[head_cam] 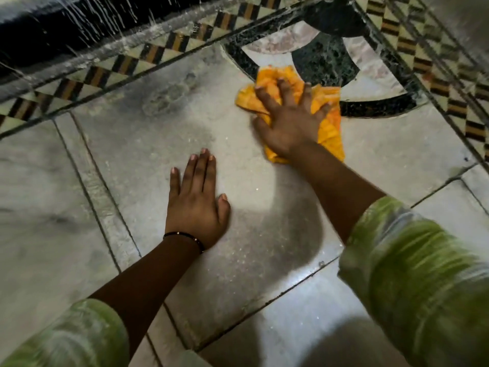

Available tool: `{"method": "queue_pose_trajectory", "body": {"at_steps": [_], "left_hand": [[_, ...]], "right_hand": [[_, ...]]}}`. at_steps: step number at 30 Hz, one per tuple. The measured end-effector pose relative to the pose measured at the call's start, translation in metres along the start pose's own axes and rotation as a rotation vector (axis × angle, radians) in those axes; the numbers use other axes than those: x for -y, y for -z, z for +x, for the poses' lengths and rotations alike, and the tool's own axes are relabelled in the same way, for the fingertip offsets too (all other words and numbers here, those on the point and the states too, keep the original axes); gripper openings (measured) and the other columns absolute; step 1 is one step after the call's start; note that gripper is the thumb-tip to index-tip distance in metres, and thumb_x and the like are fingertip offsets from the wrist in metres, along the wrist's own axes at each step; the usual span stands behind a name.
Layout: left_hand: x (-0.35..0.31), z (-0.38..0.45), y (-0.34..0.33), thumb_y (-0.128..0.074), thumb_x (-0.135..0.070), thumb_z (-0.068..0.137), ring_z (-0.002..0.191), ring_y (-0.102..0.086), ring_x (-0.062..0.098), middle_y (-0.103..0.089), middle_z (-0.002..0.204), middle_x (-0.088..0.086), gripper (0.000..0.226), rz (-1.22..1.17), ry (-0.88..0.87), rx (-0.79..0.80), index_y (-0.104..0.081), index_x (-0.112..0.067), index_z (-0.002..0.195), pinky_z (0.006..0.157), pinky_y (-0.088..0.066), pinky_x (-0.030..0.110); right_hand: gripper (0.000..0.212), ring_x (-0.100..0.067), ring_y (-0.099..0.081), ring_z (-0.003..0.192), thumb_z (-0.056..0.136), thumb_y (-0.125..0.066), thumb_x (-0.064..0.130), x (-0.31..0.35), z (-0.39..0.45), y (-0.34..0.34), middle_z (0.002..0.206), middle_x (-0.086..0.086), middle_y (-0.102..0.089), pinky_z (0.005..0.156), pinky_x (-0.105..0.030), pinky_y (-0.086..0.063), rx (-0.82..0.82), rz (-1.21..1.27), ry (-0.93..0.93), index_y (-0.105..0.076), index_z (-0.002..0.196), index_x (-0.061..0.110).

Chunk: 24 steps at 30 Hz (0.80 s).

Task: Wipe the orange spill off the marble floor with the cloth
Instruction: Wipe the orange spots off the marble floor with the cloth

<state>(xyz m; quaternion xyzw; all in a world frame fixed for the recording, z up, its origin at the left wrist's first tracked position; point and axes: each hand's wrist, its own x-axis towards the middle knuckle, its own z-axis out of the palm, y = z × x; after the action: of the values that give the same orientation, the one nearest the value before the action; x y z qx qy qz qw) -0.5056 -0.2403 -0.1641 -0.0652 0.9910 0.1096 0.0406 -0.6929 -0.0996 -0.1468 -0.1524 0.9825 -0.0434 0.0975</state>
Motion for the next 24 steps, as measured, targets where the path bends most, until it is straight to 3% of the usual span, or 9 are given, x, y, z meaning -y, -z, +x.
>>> {"method": "queue_pose_trajectory", "body": {"at_steps": [4,6,9,12,14,17,19,21,24], "left_hand": [[0.002,0.0,-0.001,-0.03,-0.038,0.084,0.145,-0.015,0.026,-0.019,0.158,0.011,0.073,-0.017,-0.003,-0.011,-0.023,-0.007,0.149,0.117,-0.007,0.049],[0.002,0.0,-0.002,-0.03,-0.038,0.084,0.146,-0.012,0.024,-0.017,0.158,0.01,0.073,-0.023,-0.001,-0.01,-0.021,-0.008,0.149,0.118,-0.005,0.048],[0.002,0.001,-0.003,-0.029,-0.04,0.084,0.146,-0.01,0.023,-0.015,0.159,0.008,0.074,-0.032,-0.001,-0.014,-0.018,-0.01,0.15,0.118,-0.003,0.047],[0.003,0.002,-0.003,-0.03,-0.041,0.083,0.146,-0.009,0.022,-0.015,0.159,0.008,0.074,-0.042,-0.002,-0.028,-0.019,-0.01,0.15,0.118,-0.001,0.045],[0.005,0.001,-0.003,-0.031,-0.04,0.084,0.146,-0.013,0.025,-0.019,0.158,0.01,0.073,-0.045,-0.019,-0.043,-0.023,-0.008,0.149,0.118,-0.003,0.045],[0.006,0.0,-0.001,-0.032,-0.04,0.085,0.144,-0.022,0.03,-0.027,0.154,0.014,0.07,-0.091,-0.045,-0.057,-0.031,-0.004,0.145,0.116,-0.007,0.046],[0.009,-0.009,0.002,-0.034,-0.042,0.087,0.142,-0.027,0.032,-0.033,0.152,0.015,0.068,-0.121,-0.041,-0.081,-0.037,-0.003,0.142,0.115,-0.01,0.049],[0.019,-0.024,0.007,-0.037,-0.045,0.087,0.141,-0.027,0.032,-0.037,0.15,0.013,0.068,-0.067,0.01,-0.148,-0.04,-0.005,0.141,0.113,-0.008,0.054],[0.052,-0.052,0.013,-0.033,-0.055,0.086,0.145,-0.016,0.027,-0.029,0.155,0.008,0.075,0.026,0.152,-0.179,-0.032,-0.01,0.146,0.113,0.004,0.054]], "right_hand": [[0.057,-0.041,-0.01,0.144,0.089,-0.028,0.063,0.0,-0.071,-0.016,0.16,0.006,-0.018,0.102,-0.073,-0.01,-0.061,-0.084,0.35,-0.023,0.144,0.05],[0.059,-0.039,-0.016,0.144,0.086,-0.029,0.066,-0.035,-0.095,-0.013,0.158,0.007,-0.024,0.103,-0.072,-0.013,-0.059,-0.107,0.382,-0.026,0.144,0.051],[0.06,-0.036,-0.012,0.145,0.085,-0.028,0.069,-0.058,-0.066,-0.005,0.159,0.009,-0.019,0.104,-0.073,-0.008,-0.057,-0.068,0.143,-0.023,0.143,0.054],[0.058,-0.04,-0.006,0.145,0.089,-0.031,0.063,-0.027,-0.011,0.0,0.16,0.006,-0.012,0.104,-0.074,-0.003,-0.065,0.047,-0.149,-0.021,0.144,0.051],[0.058,-0.042,-0.004,0.144,0.091,-0.031,0.06,0.003,-0.004,-0.002,0.161,0.004,-0.011,0.104,-0.074,-0.003,-0.037,0.048,-0.14,-0.019,0.146,0.048],[0.058,-0.04,-0.008,0.144,0.091,-0.028,0.061,0.017,-0.053,-0.011,0.161,0.005,-0.013,0.105,-0.071,-0.008,-0.009,-0.026,0.153,-0.019,0.146,0.048],[0.061,-0.037,-0.014,0.144,0.086,-0.025,0.064,-0.009,-0.096,-0.017,0.159,0.007,-0.018,0.104,-0.069,-0.013,-0.05,-0.056,0.248,-0.02,0.145,0.05],[0.064,-0.037,-0.017,0.143,0.083,-0.023,0.068,-0.046,-0.117,-0.013,0.158,0.007,-0.021,0.103,-0.069,-0.013,-0.075,-0.072,0.121,-0.022,0.144,0.051],[0.064,-0.04,-0.008,0.144,0.085,-0.028,0.065,-0.065,-0.092,-0.005,0.16,0.004,-0.013,0.104,-0.072,-0.005,-0.048,0.026,-0.212,-0.02,0.146,0.048]]}}
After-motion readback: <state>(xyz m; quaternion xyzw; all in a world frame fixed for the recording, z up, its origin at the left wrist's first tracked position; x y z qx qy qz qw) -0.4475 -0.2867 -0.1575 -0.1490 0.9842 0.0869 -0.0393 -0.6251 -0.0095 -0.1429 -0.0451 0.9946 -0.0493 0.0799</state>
